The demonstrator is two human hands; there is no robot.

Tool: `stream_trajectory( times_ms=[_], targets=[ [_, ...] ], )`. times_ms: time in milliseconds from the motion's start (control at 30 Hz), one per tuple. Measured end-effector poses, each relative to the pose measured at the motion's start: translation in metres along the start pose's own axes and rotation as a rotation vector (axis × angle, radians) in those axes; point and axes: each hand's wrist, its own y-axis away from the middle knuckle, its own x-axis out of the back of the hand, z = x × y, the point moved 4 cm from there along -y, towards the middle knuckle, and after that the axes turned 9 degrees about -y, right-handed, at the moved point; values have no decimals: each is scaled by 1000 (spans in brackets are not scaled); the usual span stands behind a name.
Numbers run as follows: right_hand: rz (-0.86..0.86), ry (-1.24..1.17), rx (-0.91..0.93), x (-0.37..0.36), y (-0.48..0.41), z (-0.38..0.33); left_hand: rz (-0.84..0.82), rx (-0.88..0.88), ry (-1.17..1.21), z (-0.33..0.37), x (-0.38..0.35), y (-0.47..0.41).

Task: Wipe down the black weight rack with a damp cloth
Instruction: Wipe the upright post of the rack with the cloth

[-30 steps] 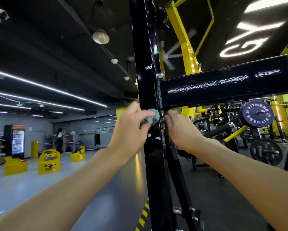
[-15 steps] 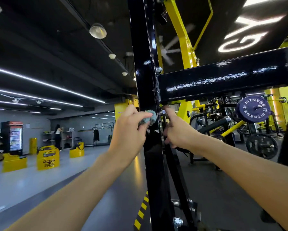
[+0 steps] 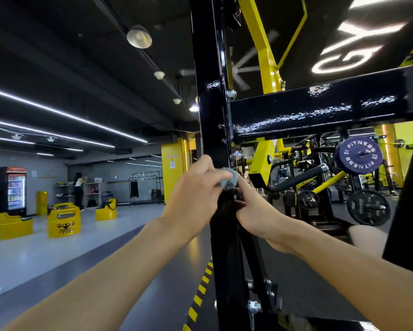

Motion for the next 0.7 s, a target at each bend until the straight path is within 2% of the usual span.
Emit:
stream_trajectory(
  times_ms=[67,100,200,233,300,367,433,500,567,633,700],
  targets=[
    [11,8,-17,0,-1,7,91,131,24,-1,0,3],
    [7,6,-21,0,0,8,88,132,21,2,-1,9],
    [56,49,21,0,7,1,-67,32,-24,4,-4,32],
    [136,108,73,2,12,-3,-108,40,-24,4,-2,34],
    [256,219,239,1,30,-14,-150,168,20,2,2,31],
    [197,318,400,-11,48,-24,-127,372,154,4,7,26],
    [108,464,471,-23,54,-24,-86,618,401,6,9,26],
    [166,584,515,-23,51,-28,-151,838,745,10,6,26],
    [289,628,597,-15,45,-37,-220,876,956,11,6,23],
    [366,670,682,-4,39,-45,-191,827,901,4,11,18],
    [399,756,768,4,29,-55,-150,777,697,-5,13,20]
  ],
)
